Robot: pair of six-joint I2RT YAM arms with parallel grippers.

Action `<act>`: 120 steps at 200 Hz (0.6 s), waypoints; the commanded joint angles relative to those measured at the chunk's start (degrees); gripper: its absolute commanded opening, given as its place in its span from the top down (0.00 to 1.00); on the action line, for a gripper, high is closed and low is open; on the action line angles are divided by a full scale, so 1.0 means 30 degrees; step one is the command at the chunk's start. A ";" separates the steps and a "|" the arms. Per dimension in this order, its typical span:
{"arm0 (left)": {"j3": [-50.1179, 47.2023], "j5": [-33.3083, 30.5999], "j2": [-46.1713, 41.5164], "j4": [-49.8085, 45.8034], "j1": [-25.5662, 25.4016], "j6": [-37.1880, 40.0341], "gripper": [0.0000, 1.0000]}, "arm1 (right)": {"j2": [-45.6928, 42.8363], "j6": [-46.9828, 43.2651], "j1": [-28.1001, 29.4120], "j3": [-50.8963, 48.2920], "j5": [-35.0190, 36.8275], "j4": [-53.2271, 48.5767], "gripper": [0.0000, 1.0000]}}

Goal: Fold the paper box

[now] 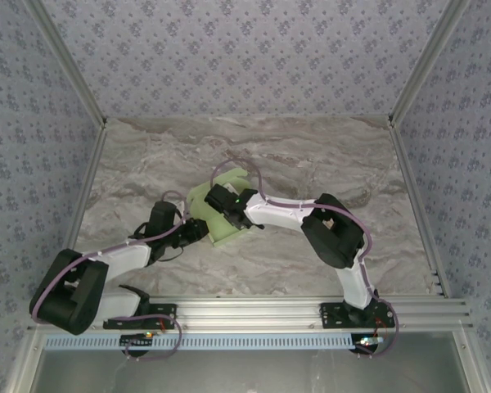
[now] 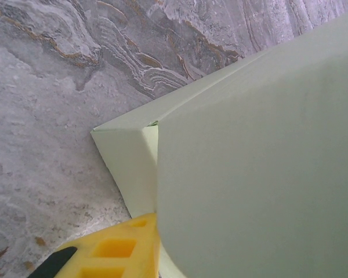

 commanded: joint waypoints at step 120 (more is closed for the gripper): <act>0.0527 0.0258 0.0423 0.0443 -0.0328 0.0577 0.77 | 0.0918 0.0032 0.1314 -0.0915 -0.0980 -0.0788 0.80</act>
